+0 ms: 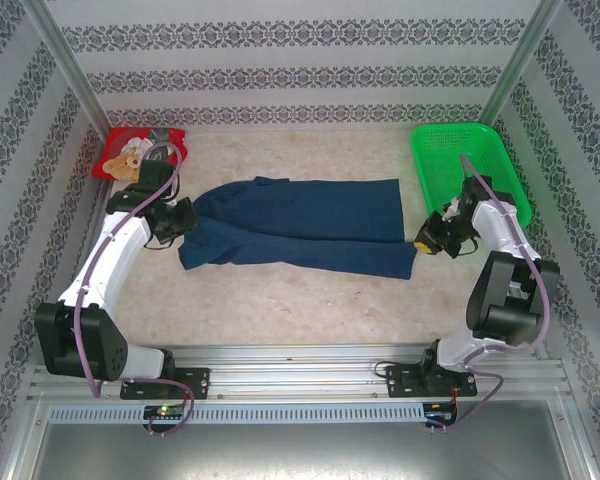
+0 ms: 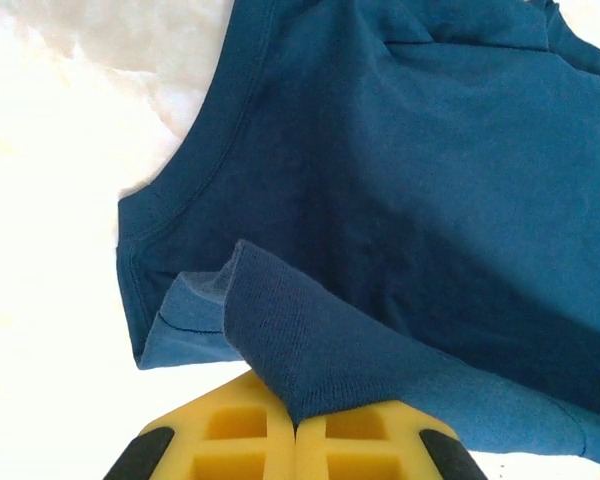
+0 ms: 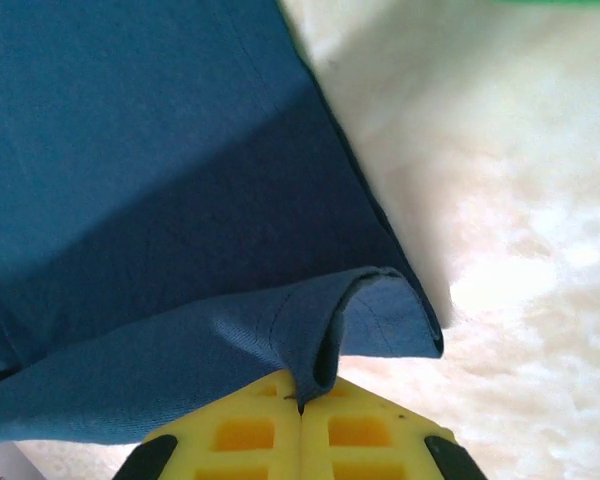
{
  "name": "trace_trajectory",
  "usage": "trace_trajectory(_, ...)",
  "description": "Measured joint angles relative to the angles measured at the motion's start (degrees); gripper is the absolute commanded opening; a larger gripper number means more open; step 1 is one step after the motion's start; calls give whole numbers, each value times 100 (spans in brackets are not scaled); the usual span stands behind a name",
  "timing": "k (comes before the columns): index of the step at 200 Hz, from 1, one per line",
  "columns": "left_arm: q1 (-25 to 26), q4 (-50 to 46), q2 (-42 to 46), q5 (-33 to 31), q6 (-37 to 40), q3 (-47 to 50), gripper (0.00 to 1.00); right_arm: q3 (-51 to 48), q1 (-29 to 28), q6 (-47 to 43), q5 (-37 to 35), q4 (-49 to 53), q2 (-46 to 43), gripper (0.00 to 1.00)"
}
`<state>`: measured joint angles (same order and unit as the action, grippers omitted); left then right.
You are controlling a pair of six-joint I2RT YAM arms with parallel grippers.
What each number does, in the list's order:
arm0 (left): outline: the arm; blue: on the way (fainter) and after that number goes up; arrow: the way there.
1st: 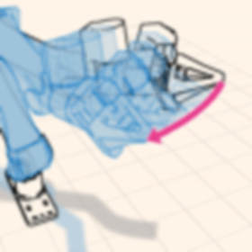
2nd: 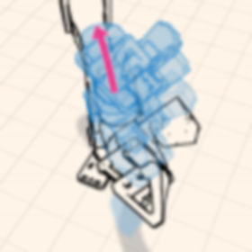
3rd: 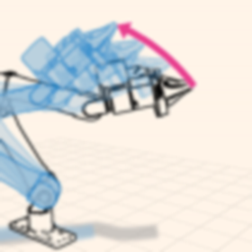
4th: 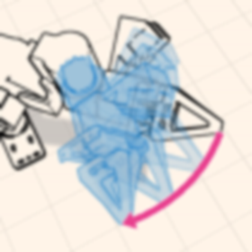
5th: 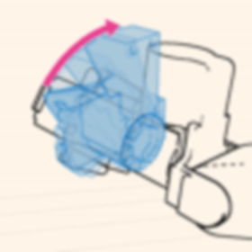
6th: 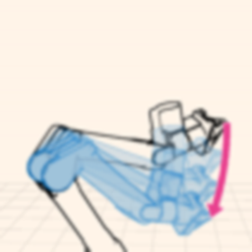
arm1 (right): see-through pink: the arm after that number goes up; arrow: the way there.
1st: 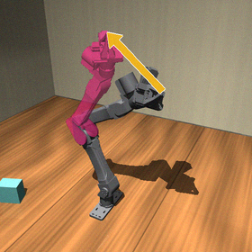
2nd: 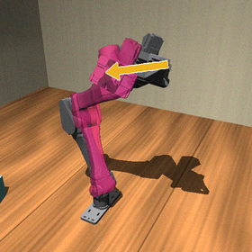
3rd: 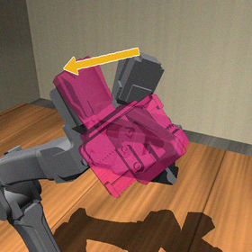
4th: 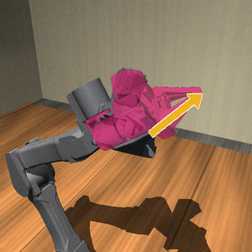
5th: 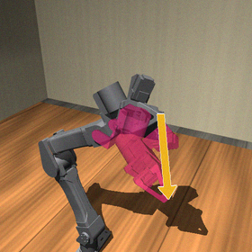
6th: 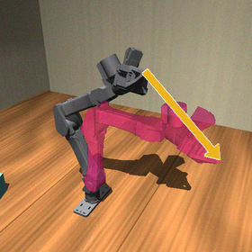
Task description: Fold and stack the t-shirts
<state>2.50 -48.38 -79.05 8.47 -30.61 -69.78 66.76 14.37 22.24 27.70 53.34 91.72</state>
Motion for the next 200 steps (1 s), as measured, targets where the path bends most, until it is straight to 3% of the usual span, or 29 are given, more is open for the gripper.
trace_trajectory(200, -302, 149, -634, -223, 367, 68, 0, 1274, -603, -127, -361, -48, 1580, 4)
